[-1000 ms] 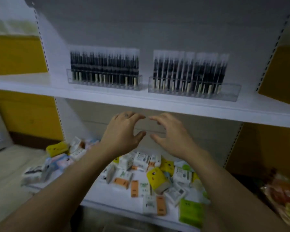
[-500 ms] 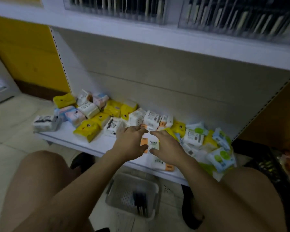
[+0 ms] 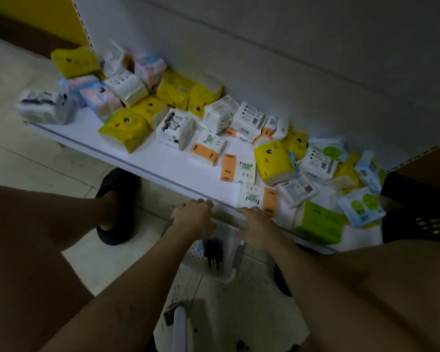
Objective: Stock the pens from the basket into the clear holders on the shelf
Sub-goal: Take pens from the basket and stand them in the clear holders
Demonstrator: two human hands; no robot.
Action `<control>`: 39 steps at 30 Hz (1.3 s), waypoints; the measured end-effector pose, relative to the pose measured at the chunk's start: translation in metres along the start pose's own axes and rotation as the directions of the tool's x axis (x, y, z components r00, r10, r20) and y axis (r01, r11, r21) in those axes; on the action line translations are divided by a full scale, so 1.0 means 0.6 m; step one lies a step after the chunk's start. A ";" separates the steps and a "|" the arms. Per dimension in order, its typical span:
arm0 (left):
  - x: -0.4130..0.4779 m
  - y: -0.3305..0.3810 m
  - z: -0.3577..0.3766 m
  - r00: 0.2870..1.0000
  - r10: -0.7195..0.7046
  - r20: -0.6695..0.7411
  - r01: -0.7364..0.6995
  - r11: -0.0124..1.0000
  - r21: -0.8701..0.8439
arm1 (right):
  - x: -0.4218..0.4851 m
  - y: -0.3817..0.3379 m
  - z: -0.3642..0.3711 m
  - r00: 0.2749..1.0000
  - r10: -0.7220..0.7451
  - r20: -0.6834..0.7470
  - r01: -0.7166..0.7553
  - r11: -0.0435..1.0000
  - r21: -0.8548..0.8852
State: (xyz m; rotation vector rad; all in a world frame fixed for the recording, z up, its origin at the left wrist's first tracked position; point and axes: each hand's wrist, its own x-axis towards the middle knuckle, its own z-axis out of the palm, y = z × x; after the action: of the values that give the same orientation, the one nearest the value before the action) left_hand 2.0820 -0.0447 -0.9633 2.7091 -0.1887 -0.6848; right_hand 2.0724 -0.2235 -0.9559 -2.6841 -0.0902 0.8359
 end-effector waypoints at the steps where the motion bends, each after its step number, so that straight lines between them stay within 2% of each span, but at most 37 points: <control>1: 0.001 -0.006 0.015 0.999 -0.020 0.033 0.021 0.999 -0.035 | 0.007 0.001 0.004 1.000 0.005 0.018 -0.005 1.000 0.009; 4: 0.009 -0.025 0.063 0.988 -0.063 0.138 0.078 0.991 -0.111 | 0.029 0.001 0.017 0.997 0.021 0.076 -0.027 0.997 0.075; 9: 0.028 -0.063 0.128 0.955 -0.134 0.265 0.178 0.972 -0.151 | 0.070 -0.005 0.058 0.962 0.030 0.271 -0.055 0.995 0.085; 12: 0.045 -0.083 0.162 0.936 -0.175 0.306 0.243 0.948 -0.203 | 0.095 -0.008 0.089 0.949 0.022 0.314 -0.049 0.996 0.080; 17: 0.069 -0.099 0.229 0.907 -0.161 0.390 0.303 0.892 -0.335 | 0.127 0.012 0.139 0.933 0.081 0.352 -0.132 0.984 0.122; 21: 0.099 -0.104 0.266 0.904 -0.140 0.403 0.318 0.852 -0.416 | 0.160 0.019 0.182 0.911 0.149 0.385 -0.216 0.967 0.137; 27: 0.131 -0.115 0.301 0.880 -0.123 0.458 0.325 0.859 -0.394 | 0.189 0.026 0.233 0.866 0.279 0.415 -0.404 0.880 0.251; 39: 0.157 -0.108 0.339 0.886 -0.157 0.436 0.379 0.787 -0.487 | 0.208 0.039 0.280 0.772 0.386 0.505 -0.561 0.788 0.254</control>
State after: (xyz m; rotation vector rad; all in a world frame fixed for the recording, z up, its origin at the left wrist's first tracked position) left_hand 2.0694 -0.0631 -1.1958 2.0269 0.2918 -1.1393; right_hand 2.0801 -0.1775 -1.1609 -2.1103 0.6398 1.4227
